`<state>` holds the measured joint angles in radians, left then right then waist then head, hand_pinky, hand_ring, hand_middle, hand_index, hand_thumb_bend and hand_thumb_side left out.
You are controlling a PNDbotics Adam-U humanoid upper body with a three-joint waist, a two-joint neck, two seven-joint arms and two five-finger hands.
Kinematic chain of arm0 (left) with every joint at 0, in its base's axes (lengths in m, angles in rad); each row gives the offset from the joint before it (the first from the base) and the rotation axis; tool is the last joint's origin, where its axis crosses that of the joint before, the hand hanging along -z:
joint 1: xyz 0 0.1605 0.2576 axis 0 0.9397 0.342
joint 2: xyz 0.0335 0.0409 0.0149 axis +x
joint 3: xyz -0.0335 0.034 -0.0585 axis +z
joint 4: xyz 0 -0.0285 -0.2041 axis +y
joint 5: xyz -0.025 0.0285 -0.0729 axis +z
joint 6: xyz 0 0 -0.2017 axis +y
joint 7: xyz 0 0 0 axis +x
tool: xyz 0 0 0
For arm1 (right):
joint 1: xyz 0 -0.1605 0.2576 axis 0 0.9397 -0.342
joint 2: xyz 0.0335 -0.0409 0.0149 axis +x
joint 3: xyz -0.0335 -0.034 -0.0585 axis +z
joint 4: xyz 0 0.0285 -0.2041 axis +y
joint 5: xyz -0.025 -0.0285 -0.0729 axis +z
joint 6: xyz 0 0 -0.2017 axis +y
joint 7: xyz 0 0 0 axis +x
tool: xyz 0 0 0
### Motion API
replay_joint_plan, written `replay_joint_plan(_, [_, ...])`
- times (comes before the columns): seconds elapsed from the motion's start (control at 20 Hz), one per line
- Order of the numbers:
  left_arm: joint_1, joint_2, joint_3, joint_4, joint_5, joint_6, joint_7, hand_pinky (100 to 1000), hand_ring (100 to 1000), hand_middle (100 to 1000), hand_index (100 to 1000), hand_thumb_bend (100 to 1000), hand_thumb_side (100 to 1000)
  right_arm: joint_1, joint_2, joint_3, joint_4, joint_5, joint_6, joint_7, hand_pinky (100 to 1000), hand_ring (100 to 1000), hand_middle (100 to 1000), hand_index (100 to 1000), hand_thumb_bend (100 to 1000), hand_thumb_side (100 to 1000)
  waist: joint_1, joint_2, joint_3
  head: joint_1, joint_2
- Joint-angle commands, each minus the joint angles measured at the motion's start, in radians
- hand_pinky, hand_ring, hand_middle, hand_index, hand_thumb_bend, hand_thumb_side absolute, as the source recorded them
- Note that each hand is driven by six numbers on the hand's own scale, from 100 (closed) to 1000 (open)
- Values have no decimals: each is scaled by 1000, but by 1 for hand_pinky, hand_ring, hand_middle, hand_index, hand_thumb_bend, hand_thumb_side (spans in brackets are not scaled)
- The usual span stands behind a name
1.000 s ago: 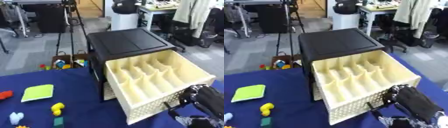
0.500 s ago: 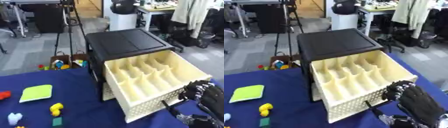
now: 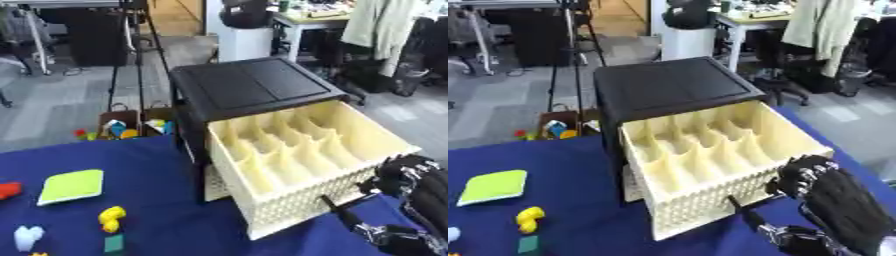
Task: Pick up objects from table and place into drawer.
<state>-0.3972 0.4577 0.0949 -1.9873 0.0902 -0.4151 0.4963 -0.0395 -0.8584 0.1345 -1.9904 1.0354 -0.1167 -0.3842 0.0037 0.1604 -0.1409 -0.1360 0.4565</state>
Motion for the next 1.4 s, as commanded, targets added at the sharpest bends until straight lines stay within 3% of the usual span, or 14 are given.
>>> replay_joint_plan(0.05, [-11, 27, 1, -13, -3, -1, 1, 687, 788, 817, 856, 324, 1000, -9, -36, -17, -10, -11, -1, -15, 446, 478, 300, 534, 424, 599, -4, -11, 0, -3, 0])
replay_joint_plan(0.55, [-10, 29, 2, -13, -4, -2, 2, 687, 788, 816, 856, 324, 1000, 10, -44, -36, -10, 13, -32, -9, 459, 503, 348, 575, 416, 625, -6, -11, -3, 0, 3])
replay_joint_plan(0.9, [-11, 31, 3, -13, -4, -2, 2, 687, 789, 816, 856, 323, 1000, 12, -48, -59, -10, 27, -43, -52, 450, 503, 343, 573, 389, 647, -6, -12, -2, 1, 3])
replay_joint_plan(1.1, [-9, 32, 4, -13, -4, -3, 3, 687, 788, 816, 856, 323, 1000, 5, -46, -88, -10, 29, -33, -109, 441, 506, 360, 576, 368, 669, -5, -13, -3, 3, 5])
replay_joint_plan(1.4, [-9, 30, 5, -13, -1, -4, 8, 686, 786, 815, 856, 323, 1000, -60, -37, -171, -10, -35, 39, -267, 429, 522, 415, 614, 321, 715, 0, -15, 1, 16, 19])
